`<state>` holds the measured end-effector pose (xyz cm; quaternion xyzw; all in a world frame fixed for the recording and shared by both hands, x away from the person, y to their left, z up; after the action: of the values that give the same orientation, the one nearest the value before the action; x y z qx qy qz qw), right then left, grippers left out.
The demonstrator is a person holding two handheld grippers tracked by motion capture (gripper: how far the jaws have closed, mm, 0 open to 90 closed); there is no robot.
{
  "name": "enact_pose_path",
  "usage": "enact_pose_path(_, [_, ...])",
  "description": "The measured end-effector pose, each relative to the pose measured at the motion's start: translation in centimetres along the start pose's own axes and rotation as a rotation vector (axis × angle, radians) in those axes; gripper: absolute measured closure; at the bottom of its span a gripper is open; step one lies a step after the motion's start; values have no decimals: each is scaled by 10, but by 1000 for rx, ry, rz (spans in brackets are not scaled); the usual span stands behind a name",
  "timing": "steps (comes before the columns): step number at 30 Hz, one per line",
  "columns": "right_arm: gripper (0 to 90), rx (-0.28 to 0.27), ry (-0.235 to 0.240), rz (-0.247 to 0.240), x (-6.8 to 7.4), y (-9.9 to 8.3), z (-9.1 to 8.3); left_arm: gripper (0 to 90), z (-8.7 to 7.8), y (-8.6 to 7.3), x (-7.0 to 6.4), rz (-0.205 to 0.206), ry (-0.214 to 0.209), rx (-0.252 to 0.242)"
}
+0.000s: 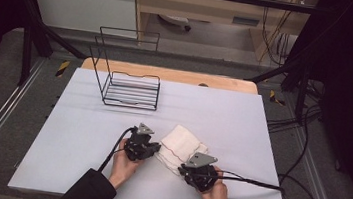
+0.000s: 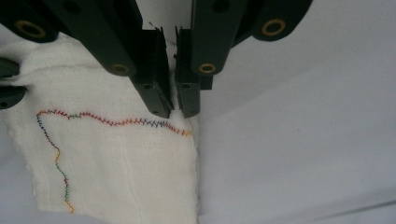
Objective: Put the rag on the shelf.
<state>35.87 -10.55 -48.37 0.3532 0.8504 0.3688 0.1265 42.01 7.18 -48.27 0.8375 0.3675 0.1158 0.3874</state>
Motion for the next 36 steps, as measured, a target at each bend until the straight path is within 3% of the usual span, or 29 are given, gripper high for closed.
enact_pose_path(5, [847, 1, 3, -16, 2, 3, -1, 842, -4, 1, 4, -9, -3, -9])
enact_pose_path(7, [847, -28, 64, 23, 6, 7, -3, 842, -9, 2, 8, -6, -5, -8])
enact_pose_path(10, [848, -43, 107, 51, 15, 14, -1, 843, -16, 3, 16, -3, 0, -1])
enact_pose_path(11, [848, -40, 131, 48, 26, 18, 6, 843, -18, 3, 18, -3, 3, 1])
enact_pose_path(12, [848, -40, 131, 48, 26, 18, 6, 843, -20, 2, 21, 1, 8, 5])
enact_pose_path(14, [844, -44, 161, 63, 40, 23, 17, 844, -23, 1, 25, 9, 24, 16])
enact_pose_path(17, [836, -39, 167, 81, 46, 25, 25, 843, -22, -3, 31, 13, 39, 32])
enact_pose_path(19, [781, -37, 172, 91, 47, 25, 30, 841, -20, -5, 33, 14, 41, 38])
enact_pose_path(21, [633, -58, 175, 84, 45, 28, 28, 836, -20, -7, 33, 11, 40, 33])
enact_pose_path(22, [612, -67, 157, 67, 42, 30, 25, 834, -20, -6, 33, 15, 42, 28])
enact_pose_path(23, [515, -86, 113, 46, 30, 34, 15, 827, -21, -6, 32, 19, 42, 27])
enact_pose_path(25, [428, -119, 60, 79, 10, 37, 5, 823, -23, -7, 32, 29, 41, 20])
enact_pose_path(26, [428, -119, 60, 79, 10, 37, 5, 823, -23, -8, 32, 32, 40, 20])
enact_pose_path(29, [388, -114, -31, 140, -26, 30, -5, 825, -21, -10, 34, 21, 31, 19])
enact_pose_path(31, [438, -60, -64, 214, -50, 18, -5, 827, -20, -10, 34, 23, 32, 20])
enact_pose_path(33, [464, -54, -66, 228, -54, 15, -4, 827, -20, -10, 34, 23, 33, 21])
enact_pose_path(36, [541, -41, -25, 249, -53, 12, 2, 828, -20, -10, 33, 25, 36, 19])
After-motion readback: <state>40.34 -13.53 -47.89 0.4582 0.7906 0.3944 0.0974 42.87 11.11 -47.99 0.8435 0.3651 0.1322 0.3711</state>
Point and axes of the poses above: each handheld gripper's, and its own axes: z roughly forward along the jaws, y roughly out of its top, x roughly to its left, the point moved 5 cm from there along z, roughly forward along the jaws, and after that the axes turned 9 degrees about z, right-handed, at the moved point
